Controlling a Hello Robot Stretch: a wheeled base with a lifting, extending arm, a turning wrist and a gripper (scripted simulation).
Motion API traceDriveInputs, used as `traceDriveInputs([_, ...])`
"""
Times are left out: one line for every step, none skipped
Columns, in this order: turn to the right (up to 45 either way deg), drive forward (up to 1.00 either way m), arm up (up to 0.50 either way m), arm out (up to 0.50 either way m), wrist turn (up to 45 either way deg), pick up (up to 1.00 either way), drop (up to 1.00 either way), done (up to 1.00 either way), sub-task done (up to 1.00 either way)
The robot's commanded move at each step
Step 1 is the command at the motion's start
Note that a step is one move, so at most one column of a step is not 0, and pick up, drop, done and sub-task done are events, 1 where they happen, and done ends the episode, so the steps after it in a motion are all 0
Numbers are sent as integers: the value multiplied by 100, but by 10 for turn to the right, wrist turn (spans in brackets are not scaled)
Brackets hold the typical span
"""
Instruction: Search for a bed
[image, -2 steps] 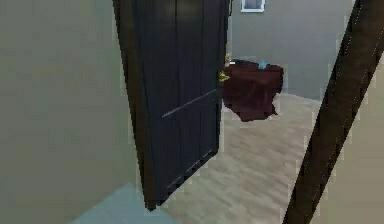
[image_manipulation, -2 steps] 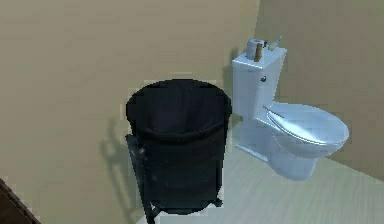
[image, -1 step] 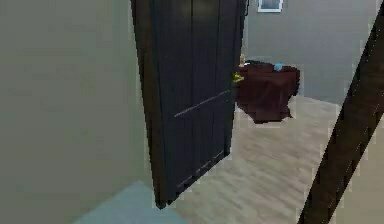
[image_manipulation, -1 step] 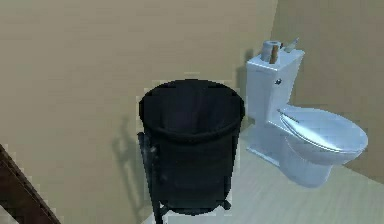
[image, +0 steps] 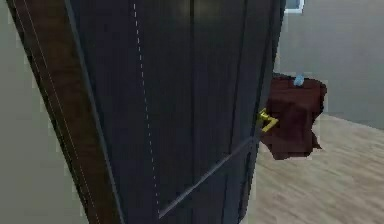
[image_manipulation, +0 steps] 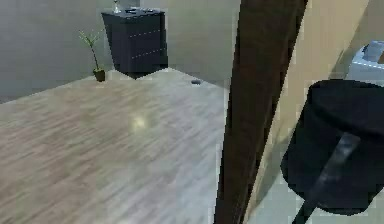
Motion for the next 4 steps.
traceDriveInputs([360,0,0,0,0,0,0,0,0])
traceDriveInputs([0,45,0,0,0,0,0,0,0])
traceDriveInputs([150,0,0,0,0,0,0,0,0])
traceDriveInputs([0,100,0,0,0,0,0,0,0])
